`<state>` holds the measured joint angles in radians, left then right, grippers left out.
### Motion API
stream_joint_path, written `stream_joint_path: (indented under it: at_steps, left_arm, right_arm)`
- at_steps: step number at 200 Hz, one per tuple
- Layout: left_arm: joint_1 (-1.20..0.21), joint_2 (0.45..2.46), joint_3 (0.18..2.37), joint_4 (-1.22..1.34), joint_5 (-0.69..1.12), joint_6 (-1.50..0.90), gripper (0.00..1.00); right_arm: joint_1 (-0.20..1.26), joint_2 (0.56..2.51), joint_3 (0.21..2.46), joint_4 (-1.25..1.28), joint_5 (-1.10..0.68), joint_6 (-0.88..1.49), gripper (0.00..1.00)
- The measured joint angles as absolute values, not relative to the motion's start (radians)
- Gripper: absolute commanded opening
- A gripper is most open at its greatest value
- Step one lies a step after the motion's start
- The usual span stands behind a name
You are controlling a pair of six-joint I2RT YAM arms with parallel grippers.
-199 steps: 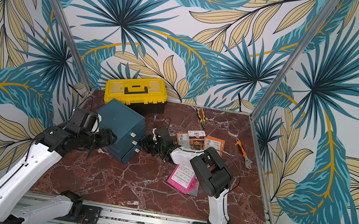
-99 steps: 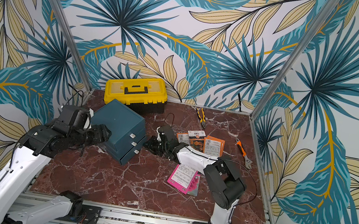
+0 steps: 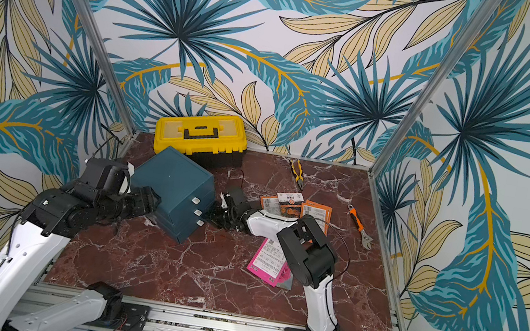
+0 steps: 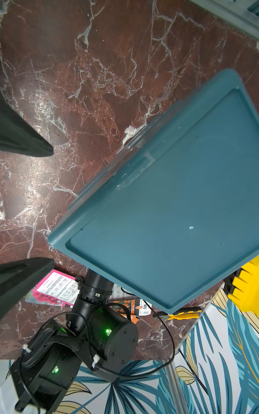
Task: Take the seed bags out of the drawer
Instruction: Close the drawer in the storage box, then reset both arms
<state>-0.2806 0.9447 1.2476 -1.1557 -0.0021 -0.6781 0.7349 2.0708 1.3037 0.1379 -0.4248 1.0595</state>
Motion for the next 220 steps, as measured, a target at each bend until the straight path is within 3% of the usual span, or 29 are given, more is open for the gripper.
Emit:
stream_joint_path:
  at_steps: [21, 53, 101, 113, 126, 141, 178, 220]
  left_arm:
    - [-0.281, 0.936, 1.248, -1.161, -0.007, -0.678, 0.76]
    - [-0.281, 0.920, 1.249, -1.161, -0.049, -0.659, 0.99]
    - [-0.281, 0.895, 1.375, -1.096, -0.219, -0.514, 1.00]
    - [-0.281, 0.884, 1.396, -1.050, -0.259, -0.447, 1.00]
    - [-0.281, 0.860, 1.390, -0.993, -0.305, -0.374, 1.00]
    - [-0.281, 0.799, 1.316, -0.879, -0.369, -0.312, 1.00]
    - [-0.282, 0.603, 1.017, -0.691, -0.540, -0.233, 1.00]
    - [-0.282, 0.498, 0.677, -0.616, -0.694, -0.315, 1.00]
  right_arm:
    - [0.735, 2.071, 1.304, 0.145, -0.433, 1.066, 0.17]
    - [0.731, 2.022, 1.249, 0.098, -0.407, 1.018, 0.21]
    - [0.667, 1.629, 1.158, -0.231, -0.171, 0.759, 0.44]
    - [0.656, 1.491, 1.164, -0.297, -0.060, 0.676, 0.55]
    - [0.654, 1.344, 1.174, -0.339, 0.081, 0.588, 0.79]
    - [0.655, 1.192, 1.174, -0.345, 0.257, 0.473, 0.99]
    - [0.649, 0.982, 1.136, -0.234, 0.554, 0.154, 1.00]
    - [0.485, 0.988, 1.081, -0.188, 0.611, -0.012, 0.99]
